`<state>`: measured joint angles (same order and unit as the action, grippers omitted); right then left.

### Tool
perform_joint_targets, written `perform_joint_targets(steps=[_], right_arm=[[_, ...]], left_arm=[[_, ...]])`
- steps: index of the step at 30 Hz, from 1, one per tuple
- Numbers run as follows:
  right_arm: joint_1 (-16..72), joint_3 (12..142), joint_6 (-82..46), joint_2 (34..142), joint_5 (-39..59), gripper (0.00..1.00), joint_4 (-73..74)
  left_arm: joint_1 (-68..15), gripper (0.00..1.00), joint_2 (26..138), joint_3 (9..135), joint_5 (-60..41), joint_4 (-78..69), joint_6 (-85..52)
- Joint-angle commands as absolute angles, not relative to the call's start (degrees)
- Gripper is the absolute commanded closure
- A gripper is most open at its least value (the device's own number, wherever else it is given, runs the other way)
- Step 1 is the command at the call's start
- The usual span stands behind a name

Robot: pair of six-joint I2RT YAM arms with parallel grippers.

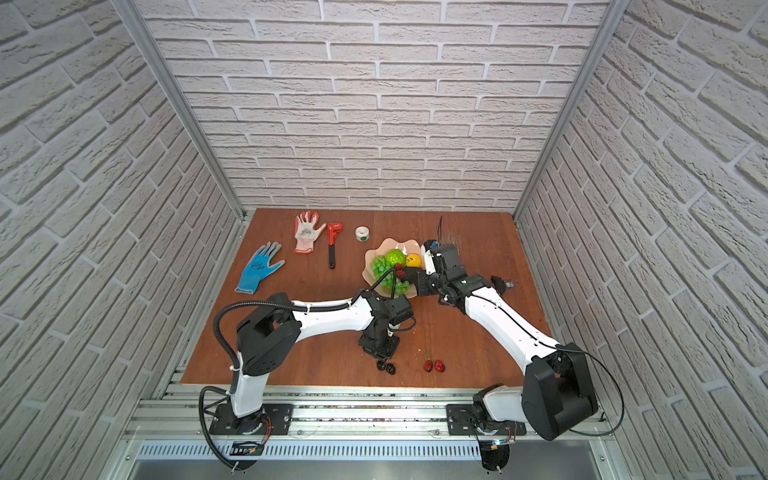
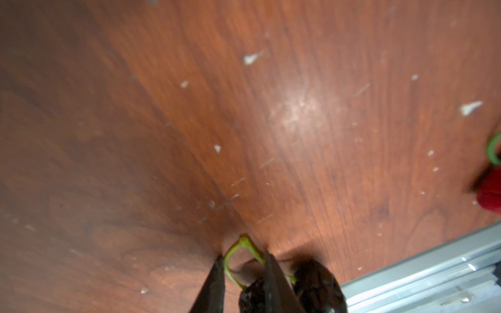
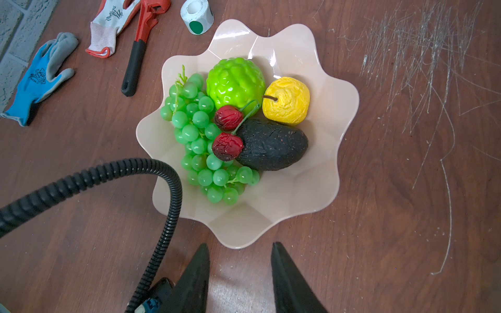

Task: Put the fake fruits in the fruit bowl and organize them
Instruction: 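Close the left gripper on the black cherry stem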

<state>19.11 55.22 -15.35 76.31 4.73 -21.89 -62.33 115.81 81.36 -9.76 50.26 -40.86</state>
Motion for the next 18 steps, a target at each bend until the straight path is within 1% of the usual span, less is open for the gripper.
perform_joint_targets(steps=[1, 4, 7, 9, 10, 18], right_arm=[[18.9, 54.0, -14.2, 74.1, 4.5, 0.6, -19.8], [18.8, 53.9, -14.2, 73.9, 4.3, 0.6, -19.6], [18.8, 53.8, -14.2, 73.7, 4.3, 0.6, -19.3], [18.7, 53.8, -14.2, 73.6, 4.4, 0.6, -19.2], [18.7, 53.7, -14.2, 73.6, 4.4, 0.6, -19.2], [18.6, 53.5, -14.4, 73.3, 4.2, 0.6, -19.2]], left_arm=[[-62.5, 0.81, 118.7, 80.9, -8.1, 51.9, -41.1], [-62.7, 0.9, 118.7, 80.6, -8.1, 51.5, -41.4], [-62.6, 0.93, 118.4, 80.6, -7.4, 51.6, -41.6], [-62.5, 0.97, 117.9, 80.7, -6.8, 51.7, -41.7], [-62.5, 1.0, 117.5, 80.6, -6.6, 51.6, -41.7], [-60.8, 1.0, 112.3, 78.5, -6.2, 48.9, -42.9]])
